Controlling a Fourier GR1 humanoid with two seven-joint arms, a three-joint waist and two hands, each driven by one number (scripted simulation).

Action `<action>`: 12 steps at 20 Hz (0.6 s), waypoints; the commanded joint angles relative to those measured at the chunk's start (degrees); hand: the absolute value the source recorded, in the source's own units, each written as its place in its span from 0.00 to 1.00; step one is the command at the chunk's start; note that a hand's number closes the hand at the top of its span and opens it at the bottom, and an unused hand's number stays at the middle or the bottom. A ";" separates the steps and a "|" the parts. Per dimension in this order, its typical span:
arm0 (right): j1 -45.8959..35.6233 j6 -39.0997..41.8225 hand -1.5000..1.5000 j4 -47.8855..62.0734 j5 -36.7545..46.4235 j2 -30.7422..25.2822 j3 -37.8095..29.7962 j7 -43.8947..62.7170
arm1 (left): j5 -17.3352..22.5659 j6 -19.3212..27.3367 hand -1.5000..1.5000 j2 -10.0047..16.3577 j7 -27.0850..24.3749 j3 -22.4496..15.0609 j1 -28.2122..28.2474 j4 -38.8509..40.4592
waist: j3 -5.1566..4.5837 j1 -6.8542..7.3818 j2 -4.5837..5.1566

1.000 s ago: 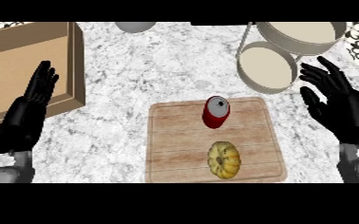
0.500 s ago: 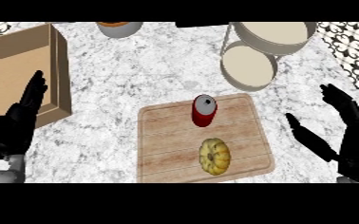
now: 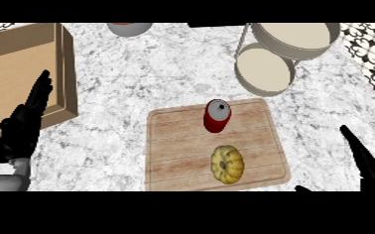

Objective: Pick the squash from the cutting board and place it in the tiered basket

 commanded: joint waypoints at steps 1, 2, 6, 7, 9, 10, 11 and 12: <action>4.27 7.13 0.00 -5.68 7.47 -5.25 2.92 10.98 | -0.59 0.48 0.50 -0.46 0.63 -0.51 0.00 0.03 | -0.32 1.04 0.32; 3.39 10.25 0.00 -6.67 8.52 -7.35 2.25 14.04 | -0.59 0.13 0.50 -0.36 0.48 -0.49 -1.18 0.69 | -0.34 1.44 0.77; 1.01 17.47 0.00 -14.28 13.57 -6.94 3.37 27.81 | -0.97 -0.60 0.50 -0.49 0.72 -1.54 -1.59 0.54 | -0.19 3.46 0.86; 0.92 18.91 0.00 -16.66 15.33 -6.12 4.72 30.98 | -1.22 -0.37 0.50 -0.95 1.91 -2.12 -2.88 0.28 | -0.08 2.97 0.73; -2.31 23.03 0.00 -17.19 18.11 -4.55 5.09 38.61 | -1.48 -0.27 0.50 -1.74 1.07 -2.64 -3.13 0.57 | 0.06 4.69 1.09; -2.88 25.40 0.00 -19.46 18.72 -4.08 5.63 42.27 | -1.90 0.16 0.50 -3.09 1.90 -4.14 -2.94 -0.26 | 0.12 4.69 0.89; -3.61 28.10 0.00 -21.18 19.43 -3.51 6.65 45.71 | -2.14 -0.29 0.50 -1.92 1.96 -3.37 -3.92 0.77 | 0.16 4.61 0.97; -5.33 30.12 0.00 -21.01 18.65 -2.25 6.49 48.72 | -2.55 -0.78 0.50 -2.19 0.97 -4.25 -3.52 1.01 | 0.14 5.45 1.27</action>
